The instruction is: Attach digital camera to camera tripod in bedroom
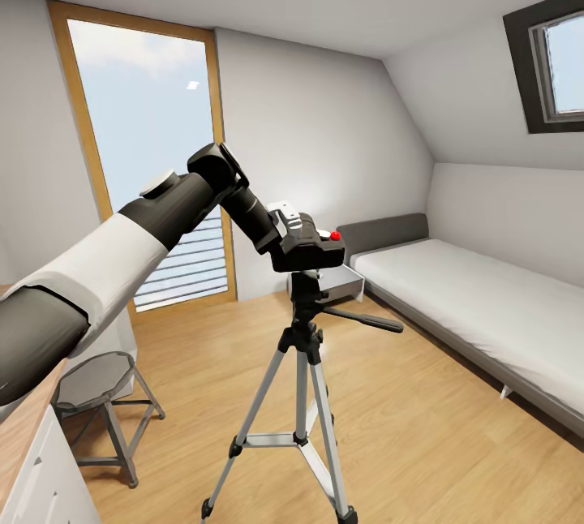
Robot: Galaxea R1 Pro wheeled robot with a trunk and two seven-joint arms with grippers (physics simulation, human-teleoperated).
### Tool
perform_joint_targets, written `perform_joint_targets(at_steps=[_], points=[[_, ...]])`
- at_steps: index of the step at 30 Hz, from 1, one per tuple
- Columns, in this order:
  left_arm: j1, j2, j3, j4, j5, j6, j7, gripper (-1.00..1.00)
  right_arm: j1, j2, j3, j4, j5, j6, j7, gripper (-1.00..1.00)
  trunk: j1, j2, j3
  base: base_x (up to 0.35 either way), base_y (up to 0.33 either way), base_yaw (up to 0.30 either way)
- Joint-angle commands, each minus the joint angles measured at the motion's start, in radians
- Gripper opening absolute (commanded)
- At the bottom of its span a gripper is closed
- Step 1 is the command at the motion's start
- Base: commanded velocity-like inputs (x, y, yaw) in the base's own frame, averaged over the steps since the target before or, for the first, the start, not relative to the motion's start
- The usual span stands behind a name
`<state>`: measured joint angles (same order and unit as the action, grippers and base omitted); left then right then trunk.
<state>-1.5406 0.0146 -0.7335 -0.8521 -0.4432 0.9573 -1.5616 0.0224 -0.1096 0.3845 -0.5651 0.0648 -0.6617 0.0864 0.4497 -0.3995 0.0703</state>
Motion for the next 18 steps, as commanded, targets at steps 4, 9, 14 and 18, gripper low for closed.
perform_joint_targets(at_steps=[4,9,14,18], points=[[0.000,0.001,-0.001,-0.001,-0.009,0.011,-0.009,-1.00,0.001,-0.002,-0.001,-0.018,0.006,-0.001,-0.002,1.00,0.000,-0.001,0.000,0.000,0.000,0.000],[0.000,0.001,-0.001,-0.001,-0.009,0.011,-0.009,-1.00,0.001,-0.002,-0.003,-0.067,0.007,0.001,-0.002,1.00,0.000,-0.001,0.000,0.000,0.000,0.000],[0.000,-0.001,-0.001,-0.001,-0.009,0.011,-0.009,-1.00,0.001,-0.002,-0.003,-0.142,0.006,0.007,-0.002,1.00,0.000,-0.001,0.000,0.000,0.000,0.000],[0.000,-0.007,-0.001,-0.001,-0.009,0.011,-0.009,-1.00,0.001,-0.002,-0.003,-0.239,0.006,0.049,-0.002,1.00,0.000,-0.001,0.000,0.000,0.000,0.000]])
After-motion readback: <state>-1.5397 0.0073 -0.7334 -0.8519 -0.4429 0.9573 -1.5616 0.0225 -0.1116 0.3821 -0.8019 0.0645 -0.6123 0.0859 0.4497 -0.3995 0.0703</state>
